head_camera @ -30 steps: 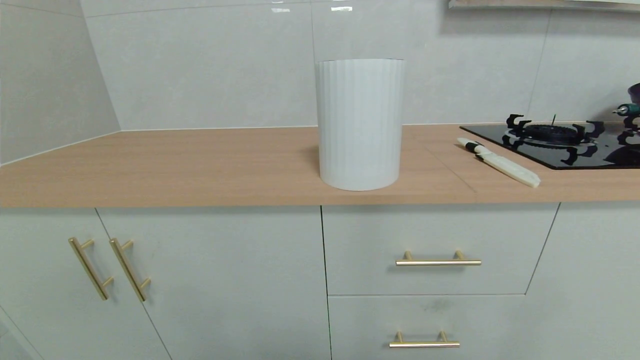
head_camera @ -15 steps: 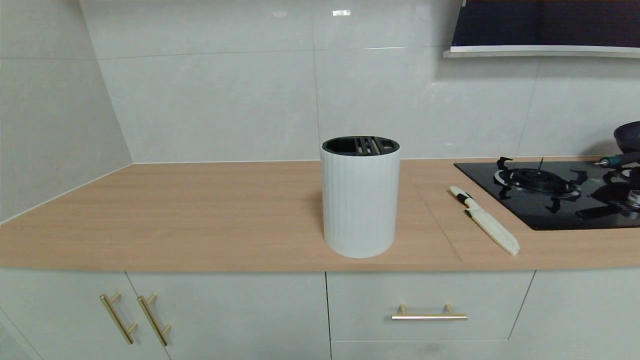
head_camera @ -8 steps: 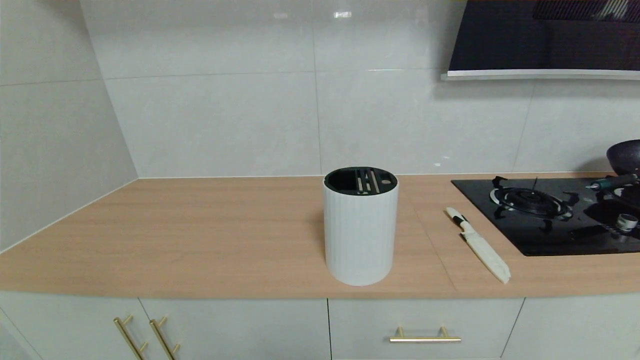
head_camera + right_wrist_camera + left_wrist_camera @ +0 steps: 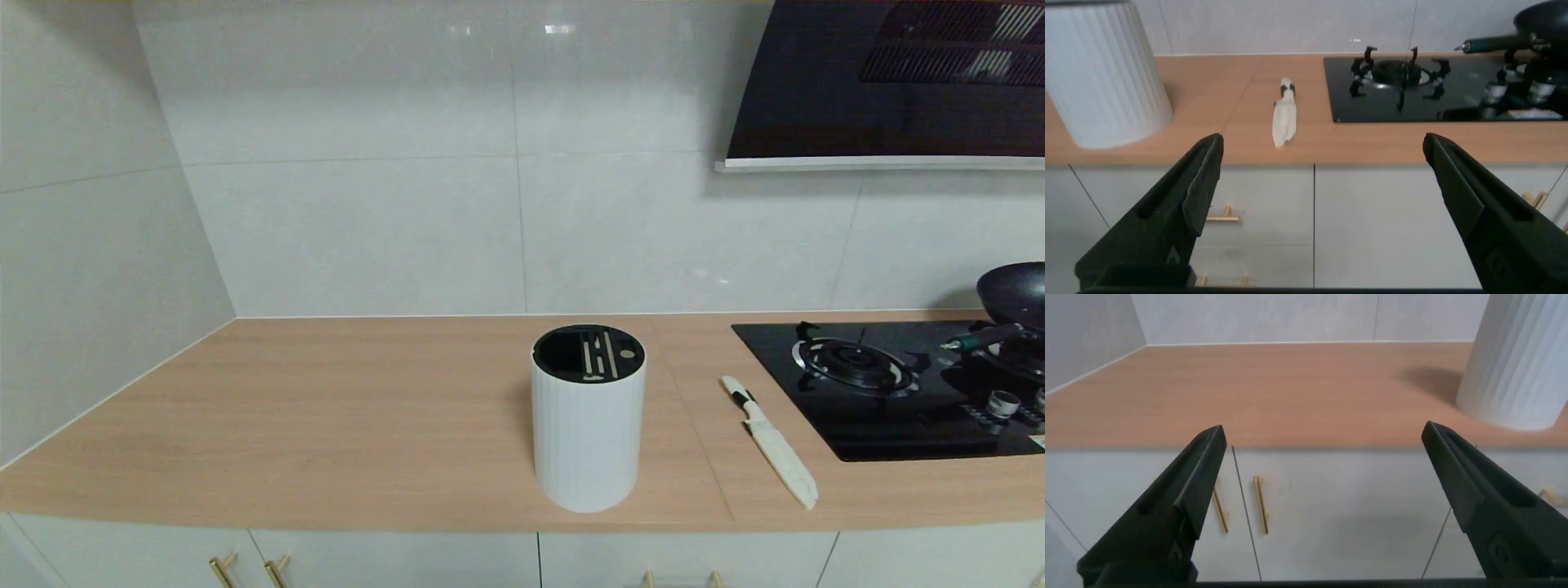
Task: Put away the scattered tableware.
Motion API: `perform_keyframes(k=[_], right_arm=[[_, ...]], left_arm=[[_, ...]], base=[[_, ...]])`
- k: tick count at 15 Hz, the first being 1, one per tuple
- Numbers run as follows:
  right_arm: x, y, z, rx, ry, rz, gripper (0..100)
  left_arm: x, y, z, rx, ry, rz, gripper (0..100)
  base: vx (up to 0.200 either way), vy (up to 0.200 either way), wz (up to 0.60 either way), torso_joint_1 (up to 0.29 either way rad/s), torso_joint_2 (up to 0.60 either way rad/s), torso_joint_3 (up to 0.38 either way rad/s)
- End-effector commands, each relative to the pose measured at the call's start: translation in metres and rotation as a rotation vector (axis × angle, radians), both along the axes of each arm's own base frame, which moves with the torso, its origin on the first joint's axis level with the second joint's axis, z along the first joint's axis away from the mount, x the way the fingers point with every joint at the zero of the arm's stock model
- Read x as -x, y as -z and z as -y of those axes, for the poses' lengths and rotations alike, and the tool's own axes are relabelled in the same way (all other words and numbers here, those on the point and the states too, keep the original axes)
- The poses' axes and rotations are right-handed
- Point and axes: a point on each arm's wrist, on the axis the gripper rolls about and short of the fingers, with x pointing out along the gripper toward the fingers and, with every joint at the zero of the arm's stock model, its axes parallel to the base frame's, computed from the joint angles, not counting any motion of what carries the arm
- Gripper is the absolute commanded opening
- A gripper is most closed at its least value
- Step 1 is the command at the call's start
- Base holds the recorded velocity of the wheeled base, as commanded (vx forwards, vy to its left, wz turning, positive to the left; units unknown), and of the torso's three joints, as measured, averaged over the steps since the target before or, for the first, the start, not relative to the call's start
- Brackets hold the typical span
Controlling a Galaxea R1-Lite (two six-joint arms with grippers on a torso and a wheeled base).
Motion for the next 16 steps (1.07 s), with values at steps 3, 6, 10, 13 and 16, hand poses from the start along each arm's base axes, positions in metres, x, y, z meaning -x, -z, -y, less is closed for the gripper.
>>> perform_keyframes(k=[3,6,10,13,16], right_arm=[[-0.0001,-0.0001,0.0,0.0,0.0,-0.001,100],[-0.0001,-0.0001,0.0,0.0,0.0,-0.001,100],[-0.0001,-0.0001,0.0,0.002,-0.002,-0.001,100],[-0.0002,-0.0001,0.0,0.002,-0.002,-0.003,100],[-0.0002,-0.0001,0.0,0.002,-0.002,-0.003,100]], left_arm=[[0.0,0.0,0.0,0.0,-0.001,0.0,100],[0.0,0.0,0.0,0.0,-0.001,0.0,100],[0.0,0.0,0.0,0.0,-0.001,0.0,100],[0.0,0.0,0.0,-0.002,-0.001,0.0,100],[0.0,0.0,0.0,-0.003,-0.001,0.0,100]], base=[[0.0,0.0,0.0,0.274,-0.6,-0.32],[0.0,0.0,0.0,0.242,-0.49,-0.256],[0.0,0.0,0.0,0.082,-0.17,-0.088],[0.0,0.0,0.0,0.0,0.0,0.0],[0.0,0.0,0.0,0.0,0.0,0.0]])
